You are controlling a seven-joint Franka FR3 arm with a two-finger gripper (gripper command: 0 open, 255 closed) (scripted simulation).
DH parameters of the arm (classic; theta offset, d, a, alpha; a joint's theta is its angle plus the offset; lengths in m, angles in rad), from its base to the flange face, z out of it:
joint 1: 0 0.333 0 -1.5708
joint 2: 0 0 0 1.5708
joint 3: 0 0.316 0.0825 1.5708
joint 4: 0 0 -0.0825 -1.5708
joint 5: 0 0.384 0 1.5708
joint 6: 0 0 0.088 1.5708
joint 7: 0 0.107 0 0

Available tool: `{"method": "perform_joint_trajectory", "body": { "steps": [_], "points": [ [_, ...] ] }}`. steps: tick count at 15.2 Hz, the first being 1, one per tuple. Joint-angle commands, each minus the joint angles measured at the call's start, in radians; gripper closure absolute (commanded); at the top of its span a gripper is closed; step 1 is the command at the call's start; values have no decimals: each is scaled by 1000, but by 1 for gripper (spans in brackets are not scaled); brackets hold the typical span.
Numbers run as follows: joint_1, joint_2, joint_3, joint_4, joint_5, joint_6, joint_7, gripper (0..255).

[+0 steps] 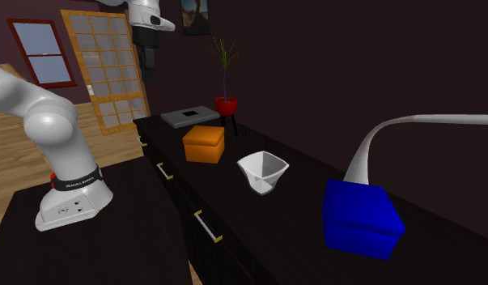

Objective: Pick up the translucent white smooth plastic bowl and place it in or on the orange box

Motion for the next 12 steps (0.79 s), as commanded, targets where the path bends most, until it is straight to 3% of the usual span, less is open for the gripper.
{"method": "perform_joint_trajectory", "body": {
  "steps": [1,12],
  "points": [
    [0,0,0,0,0,0,0,0],
    [1,292,-71,-38,-28,388,-56,0]
  ]
}}
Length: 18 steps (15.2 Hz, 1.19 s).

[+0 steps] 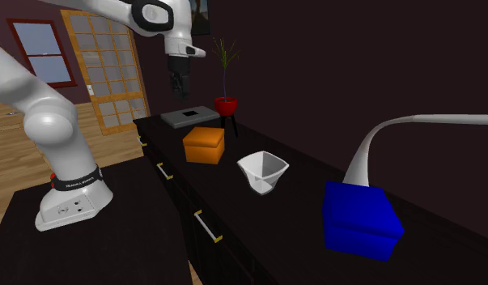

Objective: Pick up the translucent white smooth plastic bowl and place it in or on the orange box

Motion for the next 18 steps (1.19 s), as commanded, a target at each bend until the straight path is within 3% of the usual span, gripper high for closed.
{"method": "perform_joint_trajectory", "body": {
  "steps": [1,10,18],
  "points": [
    [1,69,-12,2,-1,80,-10,0],
    [4,388,-54,114,31,332,-73,0],
    [-10,688,-60,307,98,475,-144,0]
  ]
}}
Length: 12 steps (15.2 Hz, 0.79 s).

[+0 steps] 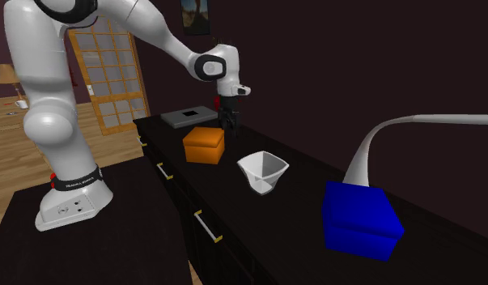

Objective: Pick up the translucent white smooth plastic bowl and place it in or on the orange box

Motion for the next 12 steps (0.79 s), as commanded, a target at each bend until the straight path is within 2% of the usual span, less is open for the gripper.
{"method": "perform_joint_trajectory", "body": {
  "steps": [1,10,12],
  "points": [
    [-9,85,1,62,21,32,-22,0],
    [-54,422,31,394,86,77,-79,0],
    [-57,439,33,392,88,95,-81,0]
  ]
}}
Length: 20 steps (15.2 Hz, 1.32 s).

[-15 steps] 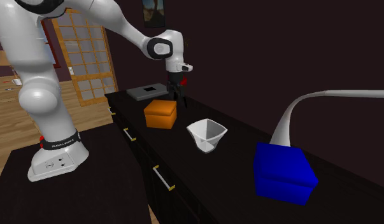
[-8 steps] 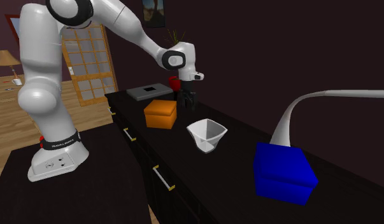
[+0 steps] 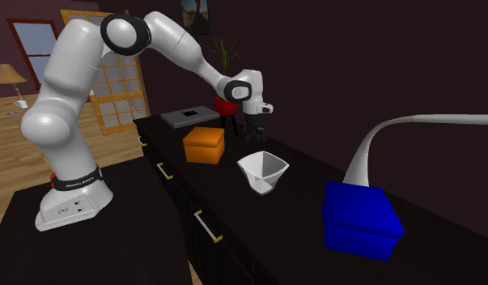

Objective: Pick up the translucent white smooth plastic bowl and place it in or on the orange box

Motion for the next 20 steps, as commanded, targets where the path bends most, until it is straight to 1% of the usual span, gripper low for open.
{"method": "perform_joint_trajectory", "body": {
  "steps": [1,6,13,14,20],
  "points": [
    [-3,22,2,5,3,19,-3,0],
    [-8,63,6,6,9,60,-6,0],
    [-8,63,6,6,9,59,-6,0],
    [-8,63,6,6,9,59,-6,255],
    [-8,63,6,6,9,59,-6,255]
  ]
}}
